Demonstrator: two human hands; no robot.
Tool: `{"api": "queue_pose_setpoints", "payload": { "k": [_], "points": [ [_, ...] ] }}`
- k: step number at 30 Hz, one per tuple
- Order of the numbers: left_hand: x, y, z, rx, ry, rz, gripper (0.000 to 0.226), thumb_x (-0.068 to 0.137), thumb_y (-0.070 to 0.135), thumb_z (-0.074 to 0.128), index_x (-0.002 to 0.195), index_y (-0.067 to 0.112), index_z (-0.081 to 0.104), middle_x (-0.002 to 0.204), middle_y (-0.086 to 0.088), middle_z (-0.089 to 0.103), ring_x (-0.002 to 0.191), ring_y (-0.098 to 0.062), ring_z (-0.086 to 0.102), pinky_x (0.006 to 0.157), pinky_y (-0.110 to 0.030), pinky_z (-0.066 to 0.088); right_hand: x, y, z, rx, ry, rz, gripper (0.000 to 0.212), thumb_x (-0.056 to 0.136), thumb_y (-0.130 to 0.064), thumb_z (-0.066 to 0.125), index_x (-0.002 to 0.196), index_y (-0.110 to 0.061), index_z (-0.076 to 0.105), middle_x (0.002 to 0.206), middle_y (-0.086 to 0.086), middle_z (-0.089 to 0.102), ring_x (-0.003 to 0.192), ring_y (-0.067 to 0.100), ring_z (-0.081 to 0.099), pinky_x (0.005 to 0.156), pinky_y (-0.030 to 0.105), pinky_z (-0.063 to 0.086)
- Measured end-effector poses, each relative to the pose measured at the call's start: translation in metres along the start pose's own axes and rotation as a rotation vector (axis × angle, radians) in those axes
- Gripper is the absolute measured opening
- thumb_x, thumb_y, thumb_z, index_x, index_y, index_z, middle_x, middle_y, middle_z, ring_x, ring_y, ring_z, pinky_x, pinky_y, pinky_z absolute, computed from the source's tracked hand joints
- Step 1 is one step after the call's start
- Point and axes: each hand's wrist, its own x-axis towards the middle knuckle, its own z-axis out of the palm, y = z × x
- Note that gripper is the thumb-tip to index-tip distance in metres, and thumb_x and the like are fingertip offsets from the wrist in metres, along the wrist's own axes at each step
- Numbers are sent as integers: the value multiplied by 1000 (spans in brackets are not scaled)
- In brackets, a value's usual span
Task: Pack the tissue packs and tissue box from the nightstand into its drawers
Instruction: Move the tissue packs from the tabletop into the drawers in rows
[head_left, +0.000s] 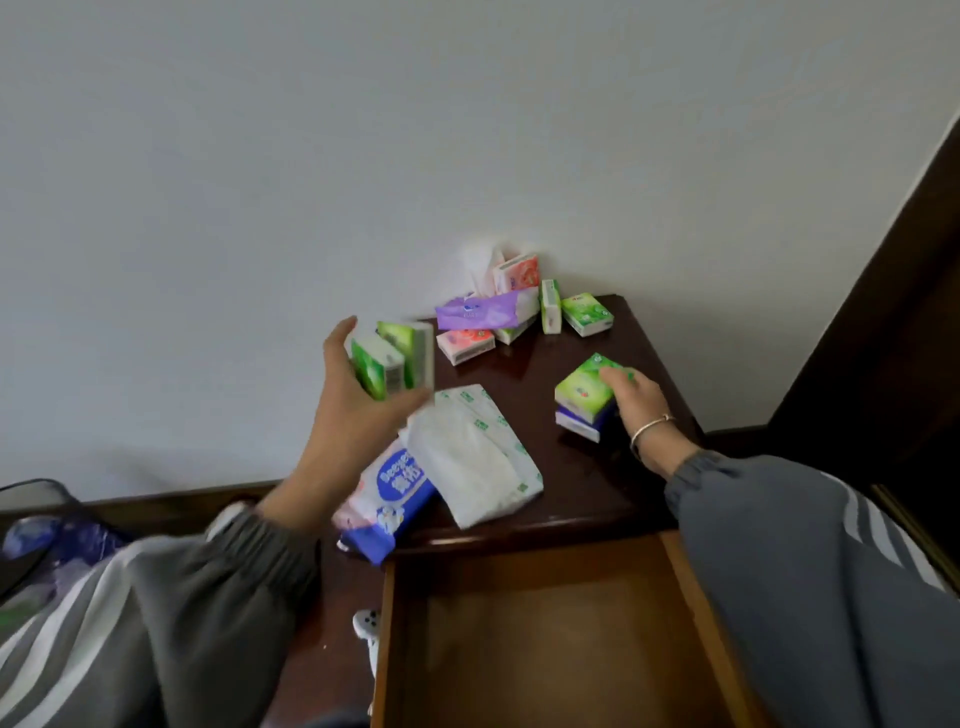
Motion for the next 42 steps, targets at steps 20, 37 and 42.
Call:
{"api": "queue_pose_setpoints", "payload": {
  "k": [20,37,42],
  "points": [
    [-202,-138,57,915,-474,-623,113,73,72,60,151,17,0,151,-14,22,133,-34,40,105,-42,40,-218,125,-61,-492,-260,103,22,86,-36,62,101,-20,60,92,-4,63,84,13,59,64,24,41],
    [-177,-146,32,1278,-1021,-8,47,94,54,42,115,15,59,114,-4,62,103,-22,58,95,-35,43,-216,132,-61,-629,-256,55,27,85,-43,61,104,-23,58,89,-8,60,82,11,57,65,23,43],
    [-186,-137,18,1184,-743,117,40,95,53,41,115,23,58,120,5,58,115,-16,52,104,-34,34,-217,132,-62,-613,-272,54,26,85,-44,60,102,-24,58,89,-8,59,82,12,58,61,21,43]
  ]
}}
